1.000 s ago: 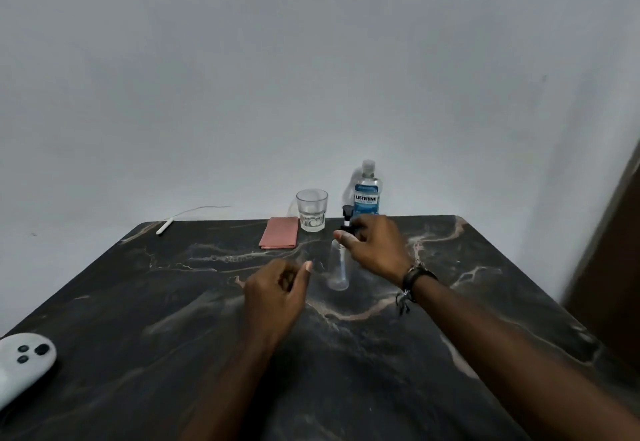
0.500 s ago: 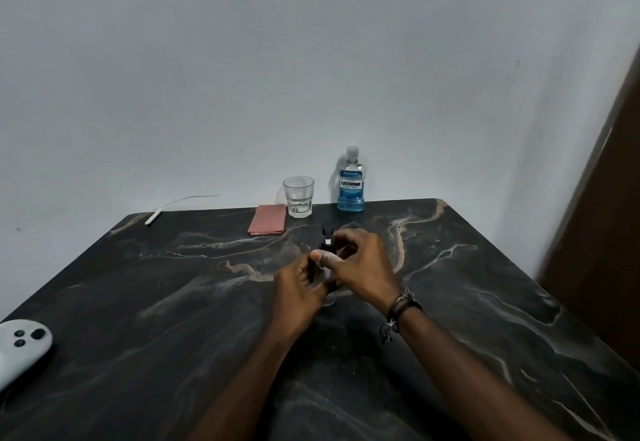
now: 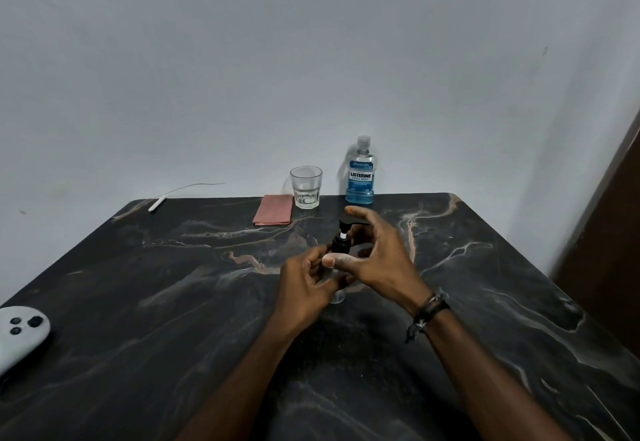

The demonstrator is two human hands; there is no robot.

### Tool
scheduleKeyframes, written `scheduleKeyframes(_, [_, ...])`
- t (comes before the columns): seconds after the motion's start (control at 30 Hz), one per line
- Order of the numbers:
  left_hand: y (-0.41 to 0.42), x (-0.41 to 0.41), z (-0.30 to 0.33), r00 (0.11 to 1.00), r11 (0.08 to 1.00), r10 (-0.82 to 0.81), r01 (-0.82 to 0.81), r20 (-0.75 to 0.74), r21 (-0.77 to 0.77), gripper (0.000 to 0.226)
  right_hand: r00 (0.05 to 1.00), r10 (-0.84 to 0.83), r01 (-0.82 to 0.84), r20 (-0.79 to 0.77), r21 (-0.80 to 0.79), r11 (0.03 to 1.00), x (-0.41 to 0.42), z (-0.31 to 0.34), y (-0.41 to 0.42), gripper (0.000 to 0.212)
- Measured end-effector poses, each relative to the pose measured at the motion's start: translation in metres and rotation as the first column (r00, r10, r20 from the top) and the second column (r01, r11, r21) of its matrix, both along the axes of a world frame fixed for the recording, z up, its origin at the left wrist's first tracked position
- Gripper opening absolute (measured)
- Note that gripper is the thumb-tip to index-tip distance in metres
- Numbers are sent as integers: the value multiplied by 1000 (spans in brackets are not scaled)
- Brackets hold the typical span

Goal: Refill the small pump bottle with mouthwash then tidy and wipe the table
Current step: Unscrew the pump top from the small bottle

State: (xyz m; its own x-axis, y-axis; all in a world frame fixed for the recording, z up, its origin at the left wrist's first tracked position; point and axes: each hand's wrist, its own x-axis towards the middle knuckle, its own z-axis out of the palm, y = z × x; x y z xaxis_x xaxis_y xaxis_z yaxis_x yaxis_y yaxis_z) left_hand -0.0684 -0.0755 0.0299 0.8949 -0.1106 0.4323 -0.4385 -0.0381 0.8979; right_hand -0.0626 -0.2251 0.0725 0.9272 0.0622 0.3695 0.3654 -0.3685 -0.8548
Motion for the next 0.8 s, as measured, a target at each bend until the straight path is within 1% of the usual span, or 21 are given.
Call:
scheduleKeyframes(0.03, [0, 1, 0, 1000, 1000, 9, -9, 6, 1, 25, 999, -44, 45, 22, -22, 999, 0, 1, 2, 90])
scheduleKeyframes(0.07, [-1, 1, 0, 1000, 1000, 11, -11, 7, -4, 25, 997, -64, 65, 39, -11, 998, 1, 2, 4, 90])
scheduleKeyframes(0.2, [-1, 0, -1, 1000, 999, 1, 0, 7, -45, 28, 998, -38, 35, 46, 66, 997, 4, 7, 5, 84])
scheduleKeyframes(0.23, [0, -1, -1, 1000, 998, -10, 10, -1, -57, 30, 1000, -2, 0, 26, 79, 997, 5, 8, 4, 83])
scheduleKeyframes(0.33, [2, 0, -2, 999, 996, -38, 35, -30, -86, 39, 979, 197, -183, -59, 187, 965, 5, 13, -1, 84])
scheduleKeyframes(0.37, [3, 1, -2, 999, 996, -38, 35, -34, -84, 42, 971, 230, -212, -69, 203, 956, 5, 14, -4, 86])
scheduleKeyframes(0.4, [2, 1, -2, 999, 996, -35, 32, -34, -82, 42, 971, 228, -211, -70, 195, 958, 5, 15, -6, 89])
scheduleKeyframes(0.43, [2, 1, -2, 999, 996, -30, 27, -32, -80, 39, 980, 188, -176, -59, 162, 971, 5, 16, -7, 93])
scheduleKeyframes(0.53, [1, -2, 1, 1000, 998, -11, 10, -17, -60, 32, 1000, -14, 14, 4, 22, 1000, 4, 18, -5, 107])
scheduleKeyframes(0.6, [0, -3, 0, 1000, 998, -8, 7, -23, -64, 32, 999, -41, 41, 18, 5, 999, 4, 15, -1, 107])
scheduleKeyframes(0.67, [0, -4, 1, 999, 996, -12, 8, -35, -89, 32, 1000, 27, -27, 7, 75, 997, 5, 13, -1, 98])
scheduleKeyframes(0.73, [1, -5, 2, 999, 995, -21, 18, -32, -102, 34, 985, 168, -158, -33, 189, 969, 4, 15, -6, 89])
scheduleKeyframes(0.77, [2, -6, 2, 999, 994, -27, 24, -27, -102, 36, 972, 228, -214, -48, 211, 954, 3, 16, -9, 88])
scheduleKeyframes(0.8, [2, -7, 2, 999, 994, -30, 27, -23, -102, 37, 964, 258, -242, -58, 195, 950, 3, 16, -10, 88])
